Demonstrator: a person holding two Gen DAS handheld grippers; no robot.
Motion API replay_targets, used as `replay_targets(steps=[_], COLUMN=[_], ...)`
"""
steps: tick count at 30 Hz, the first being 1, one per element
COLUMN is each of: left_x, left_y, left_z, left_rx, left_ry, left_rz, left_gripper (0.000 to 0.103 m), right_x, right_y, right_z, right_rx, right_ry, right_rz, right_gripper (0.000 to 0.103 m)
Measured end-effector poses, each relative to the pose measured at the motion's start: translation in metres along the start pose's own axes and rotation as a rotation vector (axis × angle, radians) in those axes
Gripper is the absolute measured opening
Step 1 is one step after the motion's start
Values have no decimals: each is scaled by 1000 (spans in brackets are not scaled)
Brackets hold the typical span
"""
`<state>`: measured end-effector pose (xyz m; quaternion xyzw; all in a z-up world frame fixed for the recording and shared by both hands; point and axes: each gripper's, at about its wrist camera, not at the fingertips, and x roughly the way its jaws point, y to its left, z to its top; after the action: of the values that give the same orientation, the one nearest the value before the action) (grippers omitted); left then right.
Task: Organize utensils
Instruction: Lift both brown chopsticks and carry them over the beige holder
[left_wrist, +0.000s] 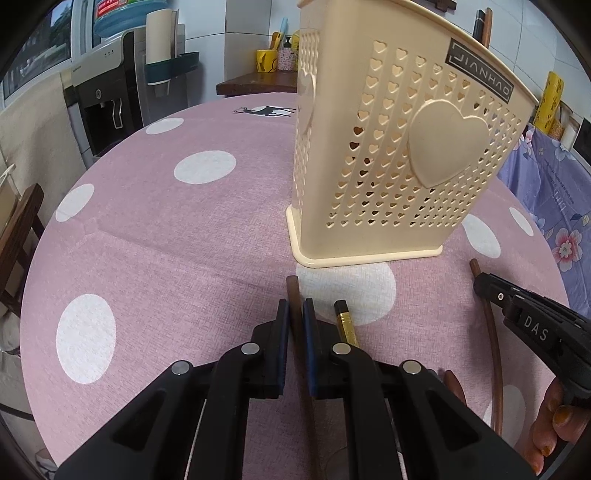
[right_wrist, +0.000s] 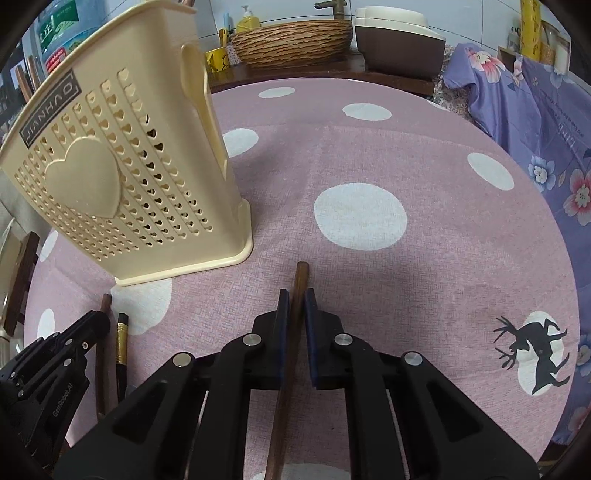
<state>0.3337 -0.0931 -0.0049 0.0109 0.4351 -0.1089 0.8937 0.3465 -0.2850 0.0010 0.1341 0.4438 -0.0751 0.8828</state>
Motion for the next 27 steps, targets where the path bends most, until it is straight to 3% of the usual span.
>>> replay_targets(steps=[14, 27], left_x=[-25, -97], left_y=[12, 27], left_z=[6, 24], left_rx=[-51, -86], left_ry=[-76, -247], left_rz=[-52, -109], left_gripper=[8, 8], right_x=[-43, -145], right_y=[-15, -10], right_z=[9, 27], right_rx=[50, -31], right_ry=[-103, -318], right_rz=[106, 183], right_gripper=[9, 7])
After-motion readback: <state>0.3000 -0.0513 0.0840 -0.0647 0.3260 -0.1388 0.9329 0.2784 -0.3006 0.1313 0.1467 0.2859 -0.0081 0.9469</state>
